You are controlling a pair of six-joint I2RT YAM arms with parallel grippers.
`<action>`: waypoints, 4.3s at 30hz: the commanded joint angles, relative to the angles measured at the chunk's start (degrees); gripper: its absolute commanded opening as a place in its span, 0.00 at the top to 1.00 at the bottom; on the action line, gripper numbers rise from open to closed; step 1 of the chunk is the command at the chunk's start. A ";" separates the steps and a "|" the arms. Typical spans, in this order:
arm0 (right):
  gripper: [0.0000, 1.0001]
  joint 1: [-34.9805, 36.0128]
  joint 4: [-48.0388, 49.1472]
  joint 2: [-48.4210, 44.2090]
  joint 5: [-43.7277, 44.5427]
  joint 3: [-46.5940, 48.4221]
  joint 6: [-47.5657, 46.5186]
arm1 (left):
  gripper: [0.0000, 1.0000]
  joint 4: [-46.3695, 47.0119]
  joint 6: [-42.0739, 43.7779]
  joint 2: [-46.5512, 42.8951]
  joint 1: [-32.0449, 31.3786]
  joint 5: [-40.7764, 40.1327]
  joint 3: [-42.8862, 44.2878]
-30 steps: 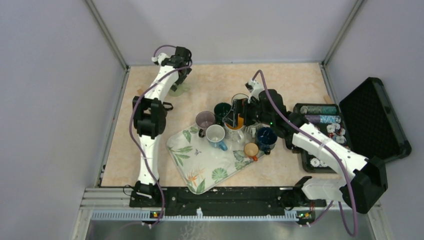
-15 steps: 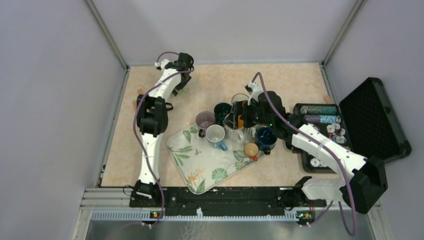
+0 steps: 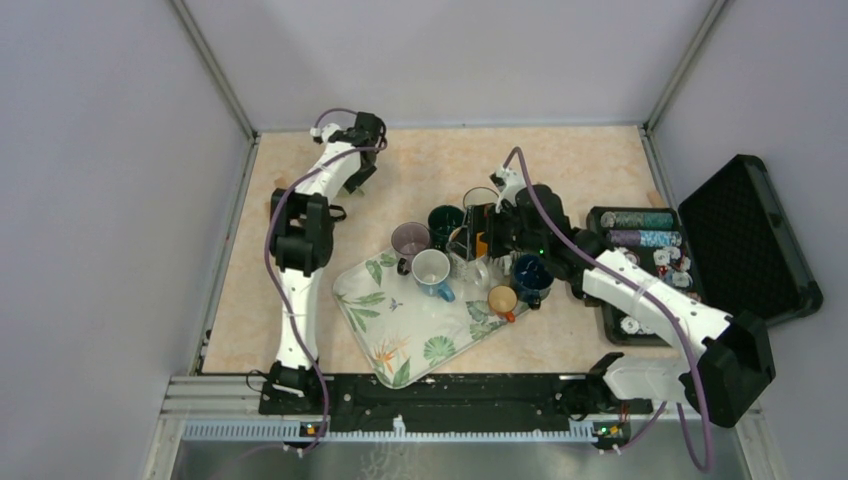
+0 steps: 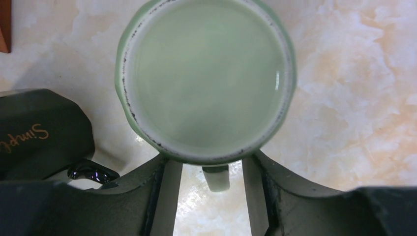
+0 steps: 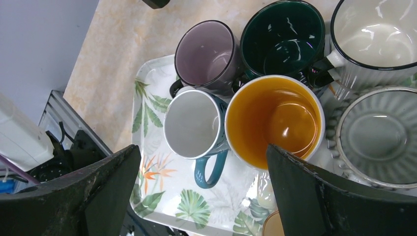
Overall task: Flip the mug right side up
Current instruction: Turn over the cup at the center of the board.
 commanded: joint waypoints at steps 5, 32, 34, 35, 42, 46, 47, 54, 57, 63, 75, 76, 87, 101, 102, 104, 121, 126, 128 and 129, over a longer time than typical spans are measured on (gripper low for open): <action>0.01 -0.47 3.29 -0.05 -0.61 -0.73 0.59 | 0.44 3.50 5.36 -6.72 0.98 1.50 -0.09; 0.01 -0.48 2.88 -1.15 0.10 -1.42 0.92 | 0.59 3.63 1.98 -3.12 3.15 9.05 -0.24; 0.01 -0.43 2.96 -1.16 0.12 -1.55 1.00 | 0.60 3.64 1.89 -3.04 3.23 9.20 -0.16; 0.01 -0.46 2.97 -1.16 0.13 -1.51 1.03 | 0.60 3.69 1.79 -2.96 3.24 9.31 -0.14; 0.01 -0.44 3.13 -1.14 -0.15 -1.67 1.21 | 0.62 3.31 1.39 -2.38 3.55 10.41 -0.25; 0.01 -0.43 3.14 -1.27 -0.05 -1.77 1.27 | 0.61 3.60 1.35 -2.26 3.59 10.43 -0.85; 0.01 -0.42 3.15 -1.31 -0.05 -1.78 1.26 | 0.61 3.64 1.35 -2.22 3.59 10.38 -0.85; 0.01 -0.50 3.12 -1.43 0.22 -1.85 1.10 | 0.64 3.93 1.36 -1.55 3.76 11.03 -1.02; 0.01 -0.42 3.14 -1.41 0.22 -1.85 1.12 | 0.69 4.33 1.48 -1.55 3.76 11.67 -1.28; 0.01 -0.42 2.86 -1.86 0.87 -1.94 1.03 | 0.98 6.76 3.59 -2.80 3.85 13.53 -1.64; 0.01 -0.43 4.55 -2.55 3.38 -1.76 2.76 | 1.00 23.37 13.14 -13.74 4.24 25.44 -12.09; 0.01 -0.42 4.70 -2.66 3.64 -1.63 2.93 | 1.00 26.06 13.76 -14.90 4.33 27.25 -13.37; 0.01 -2.80 8.91 -4.00 3.90 -1.08 6.04 | 1.00 41.54 17.16 -25.99 4.99 44.70 -22.38; 0.01 -10.33 24.47 -0.81 -9.35 -0.50 15.72 | 1.00 72.15 5.25 -40.20 4.86 68.59 -38.05; 0.01 -10.61 25.89 -0.38 -10.21 -0.53 16.49 | 1.00 75.81 3.37 -40.74 4.78 70.25 -39.64; 0.01 -11.06 28.93 0.52 -12.21 -0.31 17.69 | 1.00 82.08 -0.74 -41.65 4.44 73.32 -42.01; 0.08 -11.24 50.10 9.53 -21.21 1.59 31.78 | 1.00 118.44 -22.47 -42.35 -1.90 81.53 -52.08; 0.16 -11.24 55.68 11.26 -20.77 1.61 35.80 | 1.00 122.23 -25.08 -40.90 -3.64 81.54 -52.18; 0.19 -11.28 57.37 11.67 -20.33 1.57 37.07 | 1.00 122.51 -25.10 -40.66 -4.33 81.62 -52.07; 0.21 -11.27 58.26 11.82 -20.03 1.41 37.62 | 1.00 122.60 -24.95 -40.55 -4.66 81.58 -52.05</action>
